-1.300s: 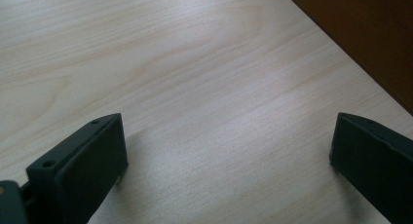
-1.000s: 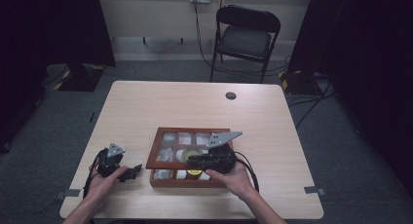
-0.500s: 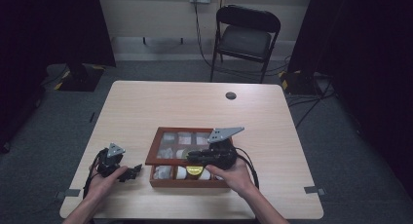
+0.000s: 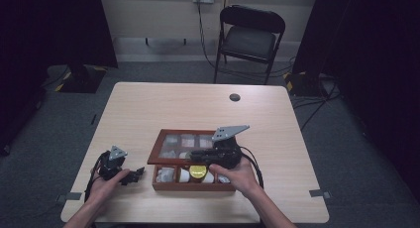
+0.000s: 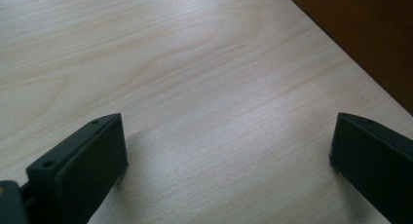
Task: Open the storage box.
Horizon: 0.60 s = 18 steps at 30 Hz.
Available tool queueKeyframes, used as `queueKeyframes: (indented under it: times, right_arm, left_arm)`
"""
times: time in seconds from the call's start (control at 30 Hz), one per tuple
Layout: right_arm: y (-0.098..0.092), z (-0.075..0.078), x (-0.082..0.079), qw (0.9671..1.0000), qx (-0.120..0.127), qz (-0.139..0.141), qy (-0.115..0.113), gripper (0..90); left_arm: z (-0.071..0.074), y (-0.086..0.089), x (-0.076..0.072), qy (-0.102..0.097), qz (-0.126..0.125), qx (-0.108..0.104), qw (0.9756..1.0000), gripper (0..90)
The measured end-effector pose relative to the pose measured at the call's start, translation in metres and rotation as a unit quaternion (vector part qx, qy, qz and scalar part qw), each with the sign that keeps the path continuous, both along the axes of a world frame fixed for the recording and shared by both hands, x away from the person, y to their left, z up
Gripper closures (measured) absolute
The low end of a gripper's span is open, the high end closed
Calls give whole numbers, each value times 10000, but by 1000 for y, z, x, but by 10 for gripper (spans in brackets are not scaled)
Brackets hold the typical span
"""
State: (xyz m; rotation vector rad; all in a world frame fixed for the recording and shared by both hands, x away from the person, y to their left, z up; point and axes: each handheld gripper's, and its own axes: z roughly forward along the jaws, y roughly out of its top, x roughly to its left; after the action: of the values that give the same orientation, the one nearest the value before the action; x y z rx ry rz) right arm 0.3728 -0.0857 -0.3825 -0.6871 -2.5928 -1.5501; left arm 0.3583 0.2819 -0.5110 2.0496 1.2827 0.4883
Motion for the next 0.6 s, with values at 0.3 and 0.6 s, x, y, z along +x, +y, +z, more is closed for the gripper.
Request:
queueKeyframes:
  times: [0.3,0.6]
  right_arm:
    - [0,8,5,10000,63,-71,-13,813]
    - [0,12,8,10000,59,-67,30,813]
  left_arm:
    - [0,0,0,4,15,-7,10000,0]
    - [0,0,0,-5,21,-12,10000,0]
